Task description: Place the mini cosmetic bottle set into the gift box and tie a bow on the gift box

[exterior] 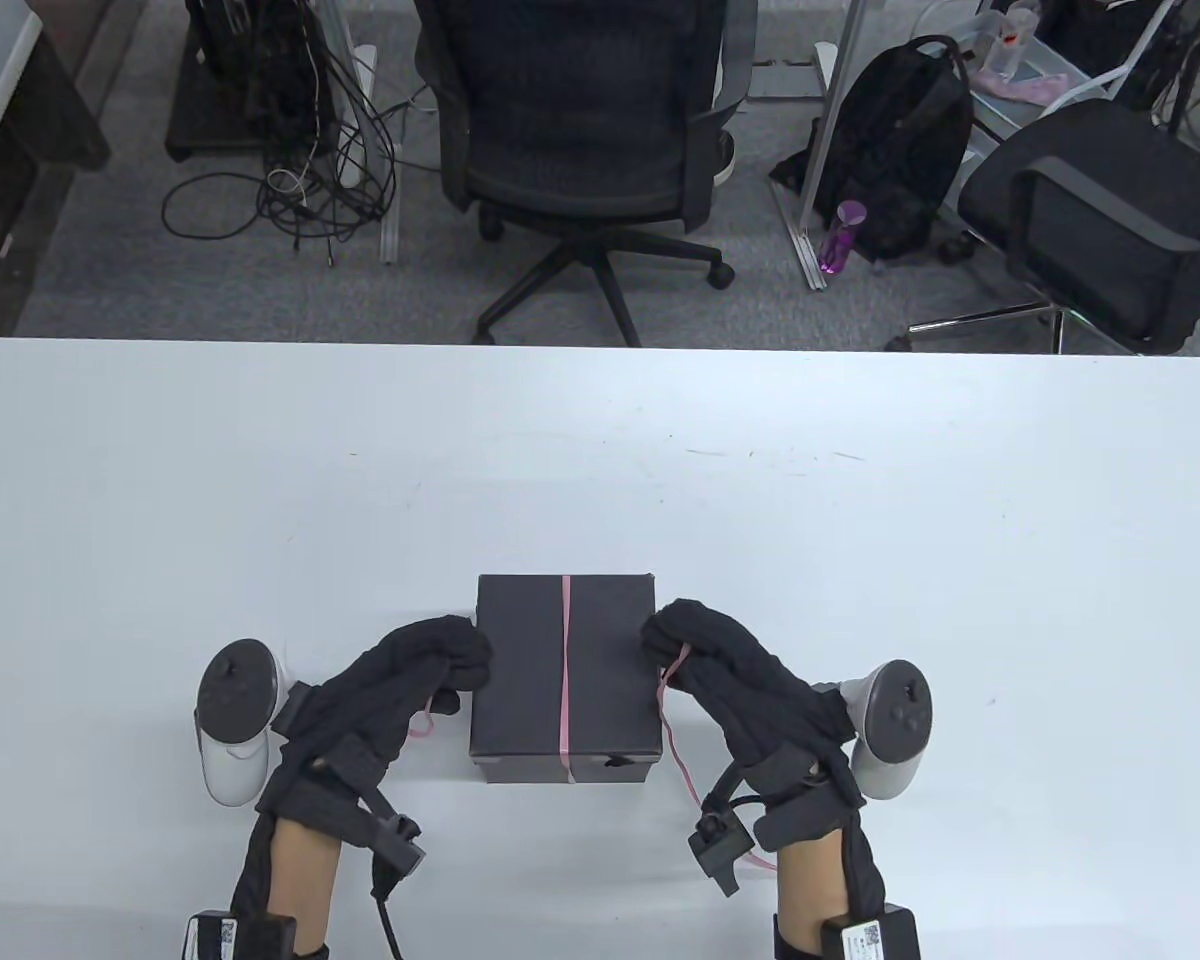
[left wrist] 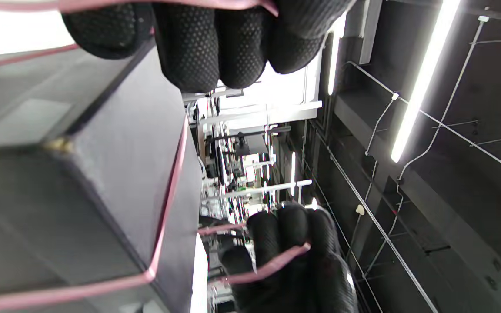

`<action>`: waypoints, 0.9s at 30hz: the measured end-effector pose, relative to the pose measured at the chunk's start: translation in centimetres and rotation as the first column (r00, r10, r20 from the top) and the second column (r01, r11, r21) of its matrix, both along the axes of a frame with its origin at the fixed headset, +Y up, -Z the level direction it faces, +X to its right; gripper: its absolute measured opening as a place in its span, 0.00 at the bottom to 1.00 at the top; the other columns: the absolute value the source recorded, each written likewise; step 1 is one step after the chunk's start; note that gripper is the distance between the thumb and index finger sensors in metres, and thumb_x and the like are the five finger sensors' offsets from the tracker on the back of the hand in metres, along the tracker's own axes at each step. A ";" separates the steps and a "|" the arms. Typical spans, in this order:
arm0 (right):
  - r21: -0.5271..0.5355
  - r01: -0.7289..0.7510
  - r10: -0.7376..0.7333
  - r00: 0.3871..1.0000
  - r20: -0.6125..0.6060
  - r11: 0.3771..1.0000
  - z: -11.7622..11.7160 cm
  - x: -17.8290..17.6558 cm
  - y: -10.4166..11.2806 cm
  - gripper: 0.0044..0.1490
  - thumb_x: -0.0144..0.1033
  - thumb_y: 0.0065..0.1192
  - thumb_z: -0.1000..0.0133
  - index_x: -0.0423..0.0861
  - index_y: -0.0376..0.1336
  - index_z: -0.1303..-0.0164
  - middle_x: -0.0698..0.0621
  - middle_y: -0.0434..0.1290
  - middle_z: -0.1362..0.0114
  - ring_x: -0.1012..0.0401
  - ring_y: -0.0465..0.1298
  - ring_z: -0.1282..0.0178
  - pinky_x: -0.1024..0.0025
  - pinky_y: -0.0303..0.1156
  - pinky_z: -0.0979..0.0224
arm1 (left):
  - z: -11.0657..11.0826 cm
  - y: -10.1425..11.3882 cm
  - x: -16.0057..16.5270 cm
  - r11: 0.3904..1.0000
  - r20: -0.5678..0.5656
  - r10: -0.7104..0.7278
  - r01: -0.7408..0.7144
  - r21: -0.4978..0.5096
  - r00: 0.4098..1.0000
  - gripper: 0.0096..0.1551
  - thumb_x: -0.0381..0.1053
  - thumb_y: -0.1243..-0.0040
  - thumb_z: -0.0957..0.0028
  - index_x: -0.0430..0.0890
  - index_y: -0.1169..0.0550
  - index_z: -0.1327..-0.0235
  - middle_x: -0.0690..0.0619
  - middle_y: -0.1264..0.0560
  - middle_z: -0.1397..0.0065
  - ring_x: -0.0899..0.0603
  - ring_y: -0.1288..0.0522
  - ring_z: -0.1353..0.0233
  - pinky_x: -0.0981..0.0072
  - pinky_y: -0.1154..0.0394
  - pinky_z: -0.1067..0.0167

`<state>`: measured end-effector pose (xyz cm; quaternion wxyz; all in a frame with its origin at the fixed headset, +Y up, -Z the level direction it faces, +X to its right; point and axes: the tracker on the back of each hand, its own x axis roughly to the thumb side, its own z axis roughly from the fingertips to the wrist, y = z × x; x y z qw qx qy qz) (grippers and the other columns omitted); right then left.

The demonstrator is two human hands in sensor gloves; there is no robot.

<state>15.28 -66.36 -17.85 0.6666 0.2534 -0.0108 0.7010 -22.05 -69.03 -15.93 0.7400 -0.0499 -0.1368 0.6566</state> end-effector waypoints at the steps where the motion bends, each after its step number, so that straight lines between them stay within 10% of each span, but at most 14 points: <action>1: 0.011 -0.026 0.026 0.999 0.026 1.000 0.1 0.2 0.2 0.29 0.30 0.54 0.33 0.35 0.62 0.22 0.34 0.70 0.25 0.35 0.70 0.29 0.31 0.67 0.33 | 0.0 0.1 -0.2 1.000 -0.020 -0.027 0.027 0.008 0.999 0.24 0.51 0.49 0.33 0.51 0.25 0.26 0.46 0.24 0.25 0.37 0.20 0.31 0.38 0.24 0.37; 4: 0.029 -0.288 0.276 0.938 0.209 0.957 0.1 1.8 0.4 0.26 0.28 0.54 0.34 0.34 0.65 0.27 0.34 0.73 0.30 0.35 0.73 0.33 0.31 0.68 0.35 | 0.1 0.2 -1.7 0.968 -0.166 -0.249 0.252 -0.008 0.954 0.23 0.50 0.49 0.34 0.49 0.24 0.28 0.46 0.23 0.29 0.38 0.19 0.37 0.44 0.22 0.41; 9: -0.184 -0.665 0.672 0.621 0.404 0.724 -0.9 4.8 -1.9 0.26 0.28 0.55 0.35 0.34 0.66 0.27 0.34 0.74 0.30 0.35 0.73 0.34 0.31 0.69 0.36 | -0.3 -1.4 -4.0 0.754 -0.331 -0.656 0.614 -0.235 0.678 0.24 0.50 0.49 0.34 0.50 0.24 0.26 0.45 0.23 0.28 0.36 0.19 0.36 0.42 0.22 0.40; 14: -0.404 -0.746 0.844 0.416 0.338 0.529 -1.7 6.3 -4.8 0.29 0.26 0.54 0.35 0.31 0.63 0.24 0.23 0.65 0.25 0.26 0.65 0.32 0.25 0.62 0.35 | -0.8 -4.8 -5.8 0.580 -0.306 -0.815 0.685 -0.441 0.492 0.25 0.52 0.50 0.34 0.53 0.27 0.23 0.42 0.25 0.25 0.34 0.21 0.33 0.39 0.24 0.37; 19: -0.568 -0.758 0.943 0.309 0.122 0.322 -2.1 6.8 -6.4 0.43 0.35 0.55 0.33 0.34 0.45 0.12 0.10 0.42 0.21 0.15 0.49 0.31 0.16 0.50 0.35 | -0.5 -5.5 -7.1 0.520 -0.229 -0.848 0.664 -0.538 0.478 0.39 0.65 0.55 0.35 0.59 0.44 0.10 0.34 0.39 0.14 0.22 0.31 0.23 0.31 0.29 0.33; 27: -0.579 -0.752 0.945 0.194 0.263 0.315 -1.5 6.7 -4.3 0.47 0.40 0.56 0.33 0.27 0.46 0.14 0.12 0.48 0.21 0.19 0.56 0.31 0.19 0.55 0.36 | 0.4 -3.1 -8.0 0.499 -0.373 -0.864 0.666 -0.554 0.338 0.41 0.68 0.56 0.36 0.51 0.38 0.12 0.34 0.34 0.18 0.27 0.26 0.27 0.36 0.26 0.35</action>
